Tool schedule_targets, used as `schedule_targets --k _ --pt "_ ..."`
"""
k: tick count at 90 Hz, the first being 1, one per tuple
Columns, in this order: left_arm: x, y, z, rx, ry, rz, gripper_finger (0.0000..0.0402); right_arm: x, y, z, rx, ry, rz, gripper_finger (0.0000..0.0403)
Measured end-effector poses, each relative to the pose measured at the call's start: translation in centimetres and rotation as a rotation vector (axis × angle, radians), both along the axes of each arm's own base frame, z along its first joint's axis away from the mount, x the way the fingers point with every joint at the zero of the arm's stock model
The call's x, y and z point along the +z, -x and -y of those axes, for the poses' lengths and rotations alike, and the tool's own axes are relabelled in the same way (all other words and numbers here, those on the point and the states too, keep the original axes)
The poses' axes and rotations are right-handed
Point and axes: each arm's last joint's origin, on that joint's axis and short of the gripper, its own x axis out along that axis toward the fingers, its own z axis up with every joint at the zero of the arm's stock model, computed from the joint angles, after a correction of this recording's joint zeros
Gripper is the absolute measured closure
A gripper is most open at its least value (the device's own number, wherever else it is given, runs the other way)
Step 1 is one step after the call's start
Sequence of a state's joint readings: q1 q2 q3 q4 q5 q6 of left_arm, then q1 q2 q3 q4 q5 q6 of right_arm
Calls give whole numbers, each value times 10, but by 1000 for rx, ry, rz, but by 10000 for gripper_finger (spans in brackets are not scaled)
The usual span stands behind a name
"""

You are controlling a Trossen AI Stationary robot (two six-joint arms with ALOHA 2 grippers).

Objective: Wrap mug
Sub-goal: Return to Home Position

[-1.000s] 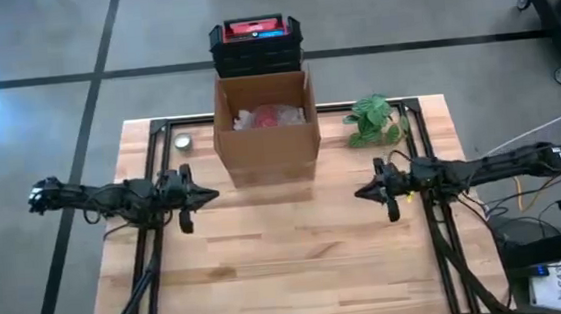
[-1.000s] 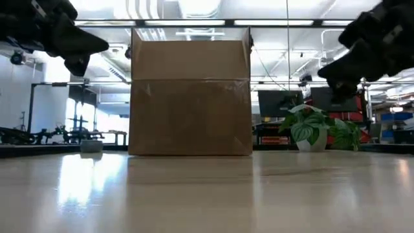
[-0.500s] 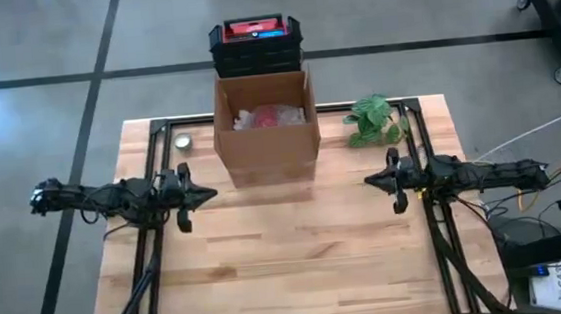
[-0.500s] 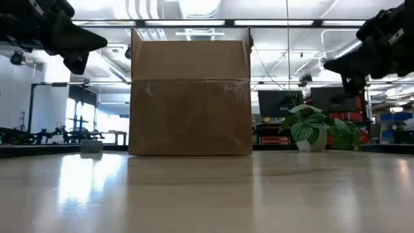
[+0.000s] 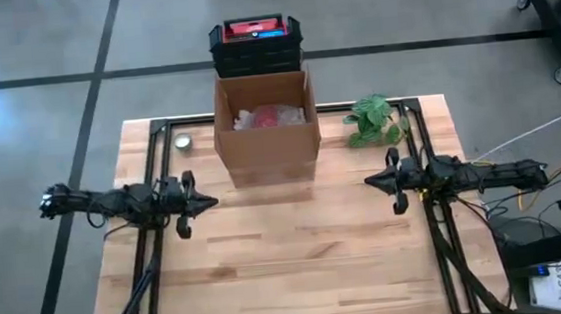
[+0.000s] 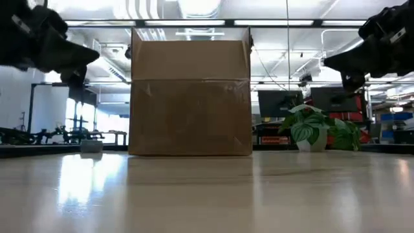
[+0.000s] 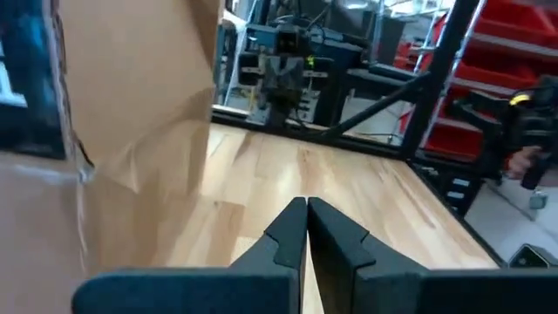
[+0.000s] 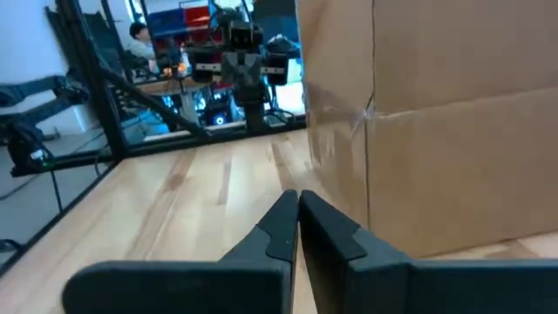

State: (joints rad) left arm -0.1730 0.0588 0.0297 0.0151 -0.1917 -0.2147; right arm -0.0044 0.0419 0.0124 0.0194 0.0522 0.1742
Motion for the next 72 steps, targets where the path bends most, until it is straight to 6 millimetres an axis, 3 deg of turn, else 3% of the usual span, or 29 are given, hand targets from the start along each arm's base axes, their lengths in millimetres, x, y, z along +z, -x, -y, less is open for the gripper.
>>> schedule_targets --k 12,72 --pt "2 3 0 -24 -49 70 402 0 0 0 1 1 -2 403" --pt "-2 0 1 -53 -71 13 402 0 0 0 0 2 1 403"
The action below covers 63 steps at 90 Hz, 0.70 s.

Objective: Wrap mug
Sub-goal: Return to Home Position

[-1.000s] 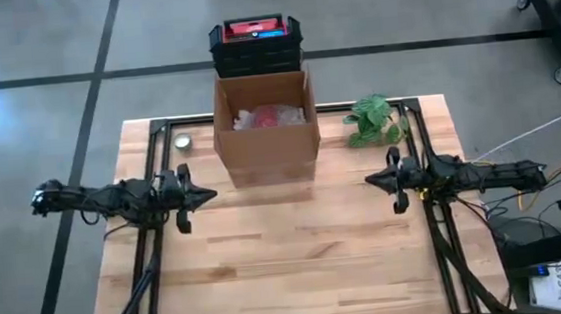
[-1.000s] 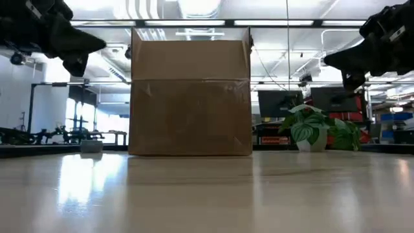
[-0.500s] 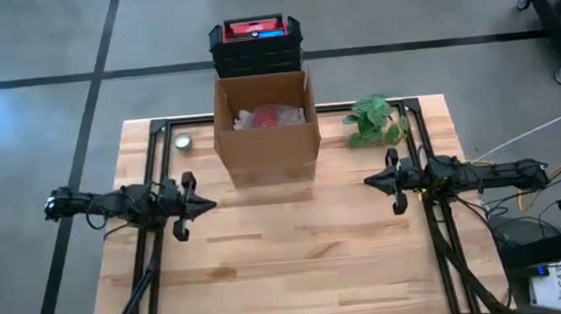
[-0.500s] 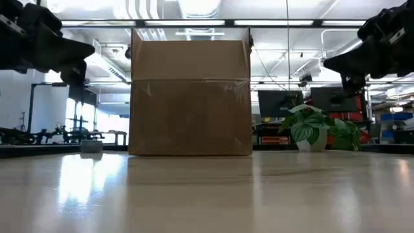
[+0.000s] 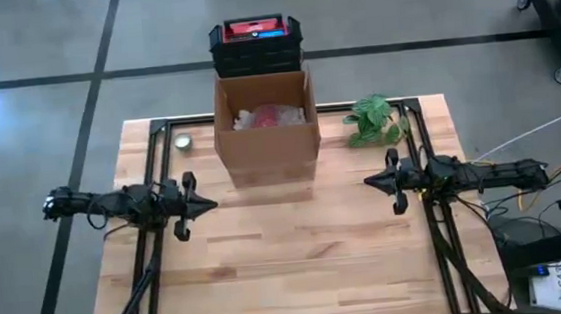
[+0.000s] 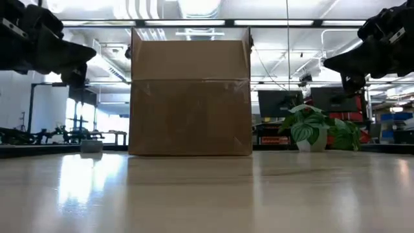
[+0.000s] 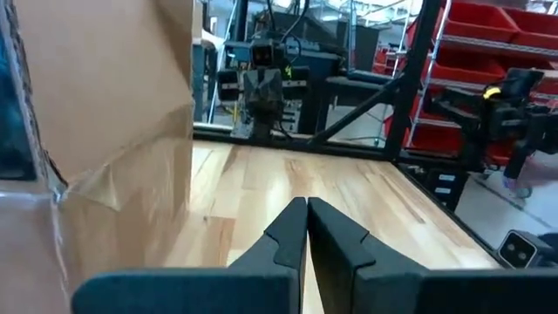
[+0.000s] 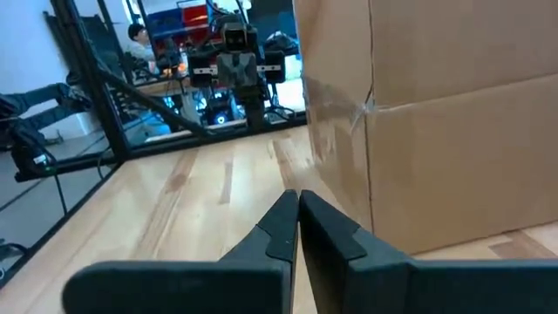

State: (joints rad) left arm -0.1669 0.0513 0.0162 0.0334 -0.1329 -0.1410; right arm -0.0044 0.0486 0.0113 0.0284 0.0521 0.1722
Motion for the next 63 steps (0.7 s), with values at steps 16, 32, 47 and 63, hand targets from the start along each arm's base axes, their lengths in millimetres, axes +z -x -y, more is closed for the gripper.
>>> schedule_targets --k 16,32,47,63 --pt "-2 -2 0 0 -3 -30 402 0 0 0 0 0 0 403" --pt "-5 -4 1 0 -8 -59 402 0 0 0 0 0 1 403" --pt "-7 -6 1 0 -13 -87 402 0 0 0 0 0 2 403" --pt "-9 -7 1 0 -18 -118 402 0 0 0 0 0 2 403"
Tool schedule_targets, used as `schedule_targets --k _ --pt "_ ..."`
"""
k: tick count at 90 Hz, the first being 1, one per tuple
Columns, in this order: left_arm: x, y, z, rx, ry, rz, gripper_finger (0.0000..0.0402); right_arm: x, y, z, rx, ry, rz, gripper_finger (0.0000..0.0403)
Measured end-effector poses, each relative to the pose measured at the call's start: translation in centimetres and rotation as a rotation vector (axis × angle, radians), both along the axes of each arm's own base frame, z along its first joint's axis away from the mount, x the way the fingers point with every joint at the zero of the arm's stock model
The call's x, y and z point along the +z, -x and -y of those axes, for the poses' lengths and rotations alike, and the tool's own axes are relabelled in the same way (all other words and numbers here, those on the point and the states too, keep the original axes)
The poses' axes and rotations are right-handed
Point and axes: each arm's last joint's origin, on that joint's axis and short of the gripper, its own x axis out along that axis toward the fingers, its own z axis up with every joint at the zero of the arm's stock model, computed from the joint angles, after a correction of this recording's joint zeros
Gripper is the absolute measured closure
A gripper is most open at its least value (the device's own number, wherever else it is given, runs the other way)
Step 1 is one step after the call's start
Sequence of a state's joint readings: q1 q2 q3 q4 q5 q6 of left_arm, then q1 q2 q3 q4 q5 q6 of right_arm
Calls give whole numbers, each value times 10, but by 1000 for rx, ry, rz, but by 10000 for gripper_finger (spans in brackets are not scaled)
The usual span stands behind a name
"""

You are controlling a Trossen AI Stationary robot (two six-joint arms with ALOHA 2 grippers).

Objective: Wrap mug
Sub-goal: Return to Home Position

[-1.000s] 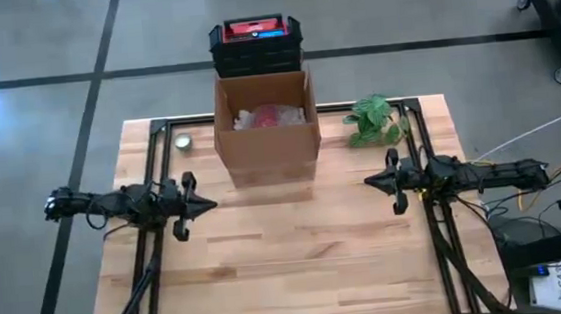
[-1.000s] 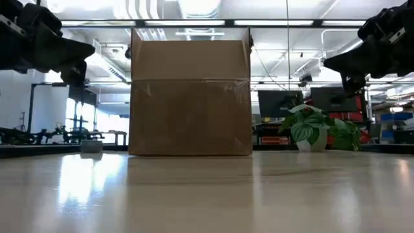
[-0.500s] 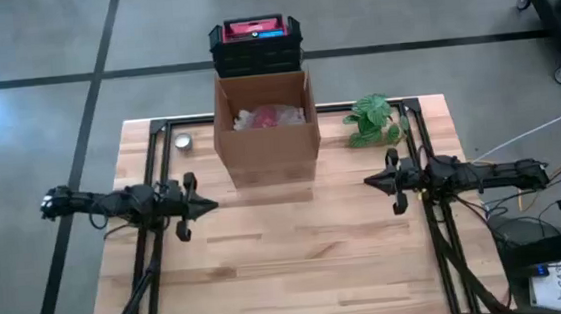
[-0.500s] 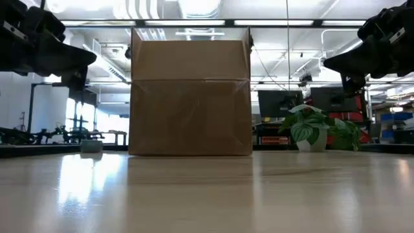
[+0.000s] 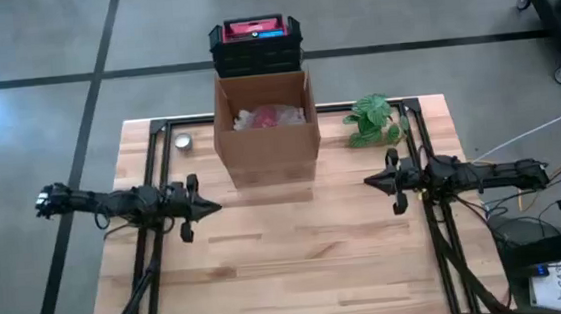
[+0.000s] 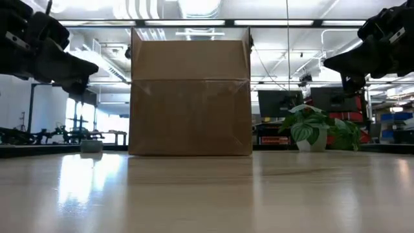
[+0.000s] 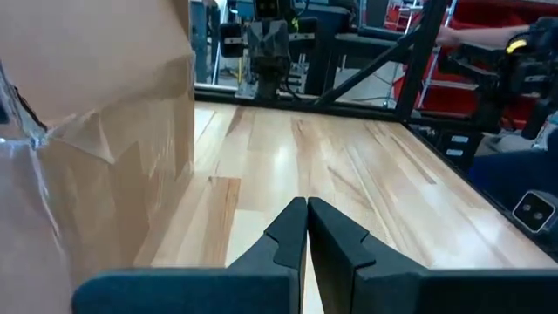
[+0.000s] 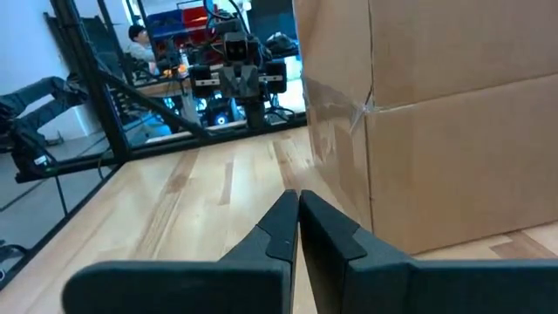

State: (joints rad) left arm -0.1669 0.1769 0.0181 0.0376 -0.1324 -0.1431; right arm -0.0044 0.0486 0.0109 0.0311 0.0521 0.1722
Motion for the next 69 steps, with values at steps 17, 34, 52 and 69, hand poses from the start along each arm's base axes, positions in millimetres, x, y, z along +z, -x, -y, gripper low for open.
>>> schedule_targets --k 17,34,52,69 --pt "-3 -2 0 0 -5 -32 402 0 0 0 0 0 0 403" --pt "-5 -3 1 0 -10 -59 402 0 0 0 0 0 0 403" --pt "-7 -4 1 0 -14 -83 402 0 0 0 0 0 0 403" --pt "-9 -5 1 -1 -17 -102 402 0 0 0 0 0 0 403"
